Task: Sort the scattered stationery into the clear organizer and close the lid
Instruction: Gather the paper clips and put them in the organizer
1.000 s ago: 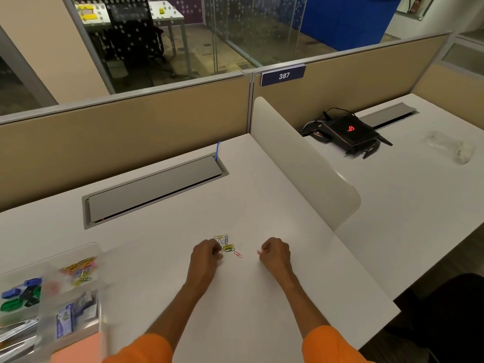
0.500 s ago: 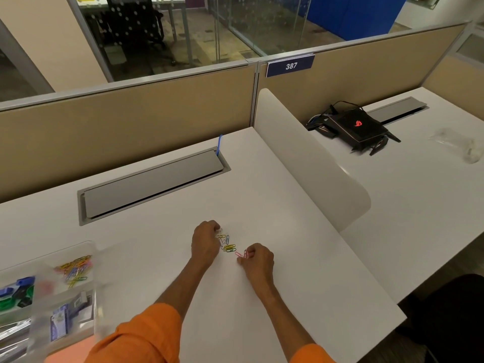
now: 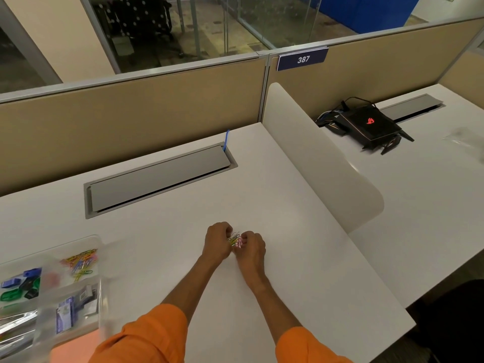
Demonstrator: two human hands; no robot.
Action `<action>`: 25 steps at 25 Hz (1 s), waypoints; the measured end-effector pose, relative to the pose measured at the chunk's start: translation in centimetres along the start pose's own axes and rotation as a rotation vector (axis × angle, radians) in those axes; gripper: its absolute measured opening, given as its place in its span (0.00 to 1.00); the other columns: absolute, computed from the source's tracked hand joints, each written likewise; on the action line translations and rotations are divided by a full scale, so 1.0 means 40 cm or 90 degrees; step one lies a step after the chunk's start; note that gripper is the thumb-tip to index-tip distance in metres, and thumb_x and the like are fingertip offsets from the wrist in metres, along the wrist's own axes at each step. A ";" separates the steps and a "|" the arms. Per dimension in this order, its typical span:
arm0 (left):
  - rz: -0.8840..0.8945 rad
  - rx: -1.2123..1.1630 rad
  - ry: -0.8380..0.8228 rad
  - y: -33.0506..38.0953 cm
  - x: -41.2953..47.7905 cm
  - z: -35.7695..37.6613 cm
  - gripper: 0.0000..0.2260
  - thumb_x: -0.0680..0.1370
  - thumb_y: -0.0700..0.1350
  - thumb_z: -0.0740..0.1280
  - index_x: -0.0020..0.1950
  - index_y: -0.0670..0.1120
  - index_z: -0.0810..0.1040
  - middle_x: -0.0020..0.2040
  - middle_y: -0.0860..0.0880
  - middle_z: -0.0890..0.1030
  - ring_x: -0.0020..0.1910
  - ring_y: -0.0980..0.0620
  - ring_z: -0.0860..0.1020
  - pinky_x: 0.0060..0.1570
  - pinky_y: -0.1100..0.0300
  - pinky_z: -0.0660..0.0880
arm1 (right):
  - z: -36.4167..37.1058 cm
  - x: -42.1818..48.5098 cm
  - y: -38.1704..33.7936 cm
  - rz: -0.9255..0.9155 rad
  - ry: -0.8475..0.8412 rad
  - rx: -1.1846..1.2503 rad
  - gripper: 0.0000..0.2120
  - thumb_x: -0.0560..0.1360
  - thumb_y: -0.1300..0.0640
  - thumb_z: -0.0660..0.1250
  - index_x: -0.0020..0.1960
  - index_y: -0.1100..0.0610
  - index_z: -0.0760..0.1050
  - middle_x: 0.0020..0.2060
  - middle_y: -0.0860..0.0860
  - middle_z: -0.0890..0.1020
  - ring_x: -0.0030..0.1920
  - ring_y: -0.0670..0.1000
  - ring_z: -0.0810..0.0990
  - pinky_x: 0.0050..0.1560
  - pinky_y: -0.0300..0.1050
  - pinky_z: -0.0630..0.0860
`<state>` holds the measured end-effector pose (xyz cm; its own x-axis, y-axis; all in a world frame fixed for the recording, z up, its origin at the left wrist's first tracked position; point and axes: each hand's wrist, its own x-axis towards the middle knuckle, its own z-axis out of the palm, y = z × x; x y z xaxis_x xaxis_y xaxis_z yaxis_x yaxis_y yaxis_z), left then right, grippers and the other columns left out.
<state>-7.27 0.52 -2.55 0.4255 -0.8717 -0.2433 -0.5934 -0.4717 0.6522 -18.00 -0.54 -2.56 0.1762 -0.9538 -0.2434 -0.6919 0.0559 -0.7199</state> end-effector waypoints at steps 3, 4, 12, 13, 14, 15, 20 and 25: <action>-0.006 -0.013 -0.004 0.006 0.001 -0.001 0.10 0.65 0.32 0.67 0.44 0.41 0.80 0.40 0.47 0.81 0.38 0.48 0.79 0.42 0.52 0.79 | -0.004 0.014 -0.004 -0.016 -0.018 -0.008 0.16 0.69 0.61 0.73 0.55 0.58 0.75 0.50 0.52 0.75 0.48 0.53 0.77 0.43 0.39 0.69; -0.006 -0.015 -0.005 0.007 0.002 -0.002 0.10 0.66 0.32 0.67 0.45 0.40 0.81 0.40 0.47 0.82 0.39 0.48 0.79 0.42 0.53 0.79 | -0.008 0.019 -0.005 -0.026 -0.026 -0.015 0.19 0.69 0.61 0.73 0.58 0.58 0.74 0.51 0.52 0.74 0.49 0.53 0.77 0.43 0.38 0.68; -0.027 -0.018 -0.018 0.026 0.002 -0.005 0.08 0.68 0.33 0.66 0.45 0.40 0.81 0.41 0.46 0.82 0.41 0.48 0.80 0.43 0.53 0.78 | -0.006 0.057 -0.011 -0.063 -0.055 -0.052 0.08 0.70 0.60 0.70 0.49 0.56 0.77 0.45 0.53 0.75 0.41 0.50 0.76 0.32 0.29 0.62; -0.032 -0.015 -0.011 0.029 0.001 -0.002 0.07 0.69 0.34 0.66 0.44 0.40 0.81 0.41 0.46 0.82 0.41 0.48 0.79 0.42 0.53 0.77 | 0.001 0.060 -0.010 -0.056 -0.054 -0.056 0.07 0.70 0.61 0.69 0.47 0.56 0.77 0.44 0.54 0.76 0.41 0.51 0.76 0.32 0.30 0.62; -0.039 -0.011 -0.003 0.032 -0.001 0.001 0.06 0.69 0.34 0.66 0.44 0.40 0.80 0.41 0.46 0.82 0.40 0.48 0.79 0.41 0.54 0.77 | 0.008 0.062 -0.009 -0.050 -0.053 -0.064 0.06 0.70 0.62 0.67 0.46 0.56 0.77 0.43 0.54 0.77 0.40 0.51 0.77 0.31 0.30 0.63; -0.050 -0.010 0.005 0.034 -0.003 0.005 0.05 0.70 0.35 0.67 0.44 0.40 0.80 0.41 0.46 0.82 0.40 0.48 0.79 0.40 0.54 0.76 | 0.012 0.063 -0.010 -0.043 -0.052 -0.071 0.05 0.70 0.63 0.66 0.44 0.57 0.77 0.42 0.55 0.78 0.39 0.52 0.77 0.30 0.31 0.63; -0.094 -0.019 0.042 0.035 -0.010 0.024 0.05 0.69 0.35 0.67 0.43 0.40 0.79 0.43 0.45 0.80 0.43 0.48 0.77 0.36 0.60 0.67 | 0.002 0.060 -0.033 0.007 -0.037 0.012 0.02 0.68 0.69 0.63 0.39 0.67 0.74 0.35 0.64 0.77 0.33 0.58 0.71 0.26 0.32 0.62; -0.162 -0.141 0.044 0.038 -0.011 0.020 0.08 0.67 0.32 0.67 0.44 0.40 0.80 0.42 0.45 0.81 0.42 0.46 0.80 0.45 0.51 0.79 | -0.018 0.052 -0.049 0.038 -0.055 0.091 0.12 0.67 0.69 0.68 0.48 0.59 0.81 0.41 0.52 0.84 0.42 0.50 0.82 0.45 0.44 0.80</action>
<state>-8.91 0.06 -2.03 0.5910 -0.7150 -0.3735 -0.3028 -0.6258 0.7188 -16.80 -2.87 -1.19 0.2017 -0.9190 -0.3387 -0.5977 0.1585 -0.7859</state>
